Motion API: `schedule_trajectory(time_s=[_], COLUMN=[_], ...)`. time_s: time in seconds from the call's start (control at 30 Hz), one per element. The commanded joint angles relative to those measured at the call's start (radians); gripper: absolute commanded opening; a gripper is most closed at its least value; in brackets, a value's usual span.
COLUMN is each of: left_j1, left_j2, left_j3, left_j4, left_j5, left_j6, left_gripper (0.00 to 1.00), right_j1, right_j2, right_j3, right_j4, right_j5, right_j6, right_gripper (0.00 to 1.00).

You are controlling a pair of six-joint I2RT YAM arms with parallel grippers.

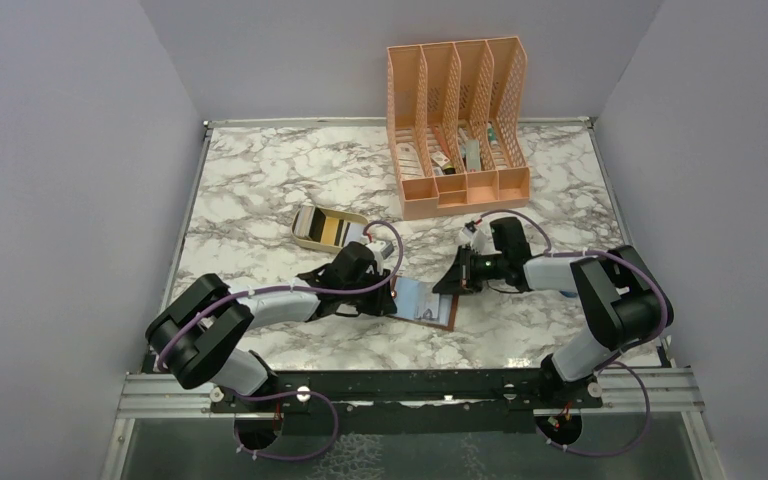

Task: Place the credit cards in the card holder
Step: Insert the credit card into the card holder.

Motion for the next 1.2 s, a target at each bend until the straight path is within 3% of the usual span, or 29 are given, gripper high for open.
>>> schedule_trajectory(time_s=[0.0,1.17], left_j1=[-0.014,-0.037], left_j2=[-0.01,-0.015], left_j3=[-0.024,-0.04], left_j4=[-0.007,0.091], left_j5=[-0.008,0.03], left_j6=[-0.026,-0.113], left_gripper=[0.24,0.24], right_j1=[0.002,0.078], right_j2=[-0.007,0.041], right_j3=[-0.02,-0.049], right_j4=[0.082,0.207], right_j5=[0.045,0.133], right_j6=[0.018,0.099], right_gripper=[0.01,0.01])
